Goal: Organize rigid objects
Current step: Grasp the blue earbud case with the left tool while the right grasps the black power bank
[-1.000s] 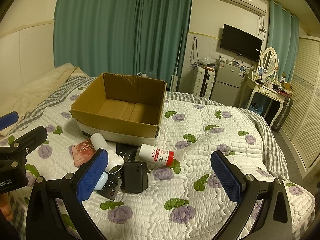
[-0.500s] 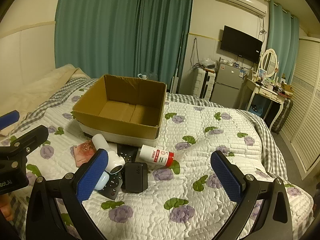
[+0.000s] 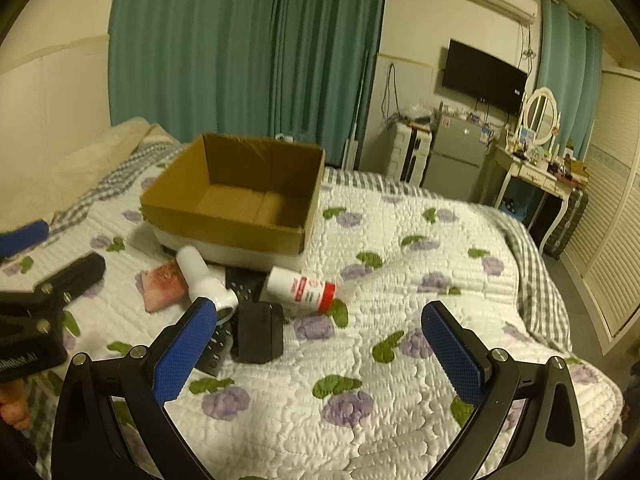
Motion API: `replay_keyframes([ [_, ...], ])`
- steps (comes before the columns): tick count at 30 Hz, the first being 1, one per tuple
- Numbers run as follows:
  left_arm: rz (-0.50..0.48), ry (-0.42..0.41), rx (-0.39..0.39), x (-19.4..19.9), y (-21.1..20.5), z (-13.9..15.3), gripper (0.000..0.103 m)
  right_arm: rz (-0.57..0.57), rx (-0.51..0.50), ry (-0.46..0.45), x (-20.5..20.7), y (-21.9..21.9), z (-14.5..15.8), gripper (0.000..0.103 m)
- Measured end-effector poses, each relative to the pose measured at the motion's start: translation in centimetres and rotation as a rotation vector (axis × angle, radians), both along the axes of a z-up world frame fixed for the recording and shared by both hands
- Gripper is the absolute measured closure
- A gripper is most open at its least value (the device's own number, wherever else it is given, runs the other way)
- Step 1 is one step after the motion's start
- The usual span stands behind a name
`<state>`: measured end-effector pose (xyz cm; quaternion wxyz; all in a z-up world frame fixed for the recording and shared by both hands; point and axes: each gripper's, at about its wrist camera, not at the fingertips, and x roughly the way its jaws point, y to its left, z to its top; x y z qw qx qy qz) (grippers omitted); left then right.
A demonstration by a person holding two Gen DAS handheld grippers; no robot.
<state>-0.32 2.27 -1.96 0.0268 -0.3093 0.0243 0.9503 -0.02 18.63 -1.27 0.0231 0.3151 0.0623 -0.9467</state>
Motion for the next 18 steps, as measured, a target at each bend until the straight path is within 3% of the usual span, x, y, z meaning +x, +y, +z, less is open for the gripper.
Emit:
replay_keyframes([
  [5,-0.052,-0.104,-0.024,-1.5,1.4,-4.0,0.003,-0.003,-0.001,-0.054,-1.2,0.3,-1.8,0.0],
  [11,-0.043,-0.216,-0.028,-4.0,1.5,-8.4,0.004,-0.016,-0.014,-0.108,-2.5,0.7,-3.7,0.0],
  [18,-0.068,-0.303,-0.005,-6.2,1.7,-11.2,0.006,-0.014,-0.023,-0.158,-3.9,0.6,-5.6,0.0],
])
